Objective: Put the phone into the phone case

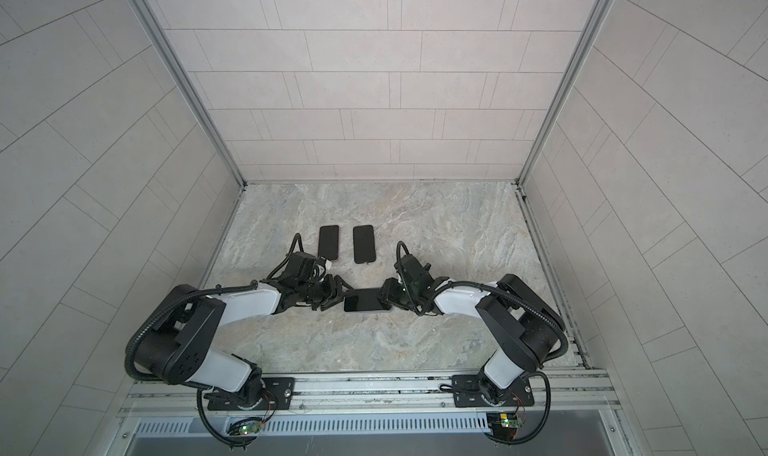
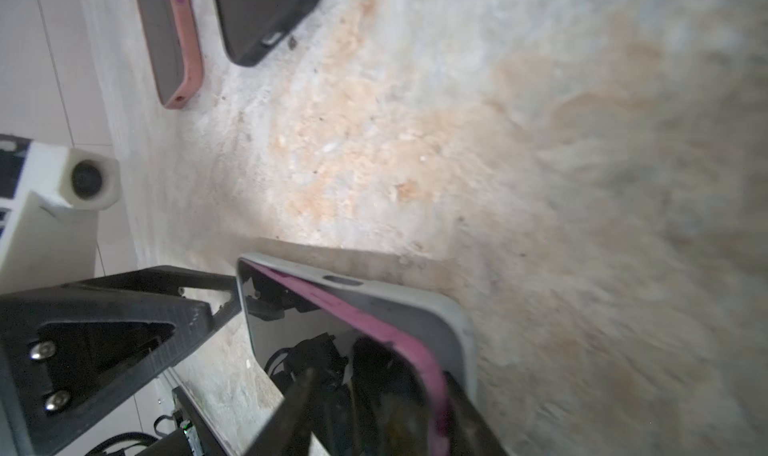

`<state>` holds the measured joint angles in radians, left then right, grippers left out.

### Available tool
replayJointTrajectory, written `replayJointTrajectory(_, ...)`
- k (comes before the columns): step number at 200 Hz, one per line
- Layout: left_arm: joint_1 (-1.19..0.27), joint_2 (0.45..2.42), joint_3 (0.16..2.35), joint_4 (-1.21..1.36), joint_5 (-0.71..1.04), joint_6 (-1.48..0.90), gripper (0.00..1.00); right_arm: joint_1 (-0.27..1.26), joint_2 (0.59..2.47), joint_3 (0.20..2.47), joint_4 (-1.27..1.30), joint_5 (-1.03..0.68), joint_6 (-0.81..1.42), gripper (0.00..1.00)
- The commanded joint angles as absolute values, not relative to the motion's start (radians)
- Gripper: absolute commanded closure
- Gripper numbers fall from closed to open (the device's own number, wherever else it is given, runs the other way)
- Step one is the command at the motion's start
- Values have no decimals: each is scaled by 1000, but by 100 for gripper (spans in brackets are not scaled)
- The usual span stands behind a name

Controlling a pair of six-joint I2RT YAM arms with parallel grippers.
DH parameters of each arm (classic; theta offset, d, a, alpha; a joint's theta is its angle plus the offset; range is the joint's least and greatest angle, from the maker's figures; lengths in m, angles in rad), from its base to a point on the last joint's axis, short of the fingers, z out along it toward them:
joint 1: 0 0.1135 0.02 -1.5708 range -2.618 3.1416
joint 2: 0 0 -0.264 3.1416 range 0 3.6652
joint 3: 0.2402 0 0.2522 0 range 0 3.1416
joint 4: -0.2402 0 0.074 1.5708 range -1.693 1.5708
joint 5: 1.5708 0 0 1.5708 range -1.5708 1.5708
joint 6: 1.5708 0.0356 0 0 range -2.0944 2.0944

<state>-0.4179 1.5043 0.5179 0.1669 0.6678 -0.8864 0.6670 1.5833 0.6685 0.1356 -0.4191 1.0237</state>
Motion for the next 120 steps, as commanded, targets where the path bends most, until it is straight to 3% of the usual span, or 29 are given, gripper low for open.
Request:
replayJointTrajectory(1,-425,1501,541,148,688,-874,41,665,1568,681,16,-394,981,35)
replayJointTrajectory(32,-423,1482,556,91,677,-841,41,652,1505,747,-144,-364,896,28)
replayJointTrajectory(84,-423,1460,587,13,657,-798,41,641,1458,904,-451,-303,757,29)
replayJointTrajectory(103,-423,1457,591,11,654,-796,41,640,1459,920,-500,-274,738,46)
replayJointTrajectory(120,-425,1456,588,12,657,-797,41,637,1474,904,-490,-275,742,68)
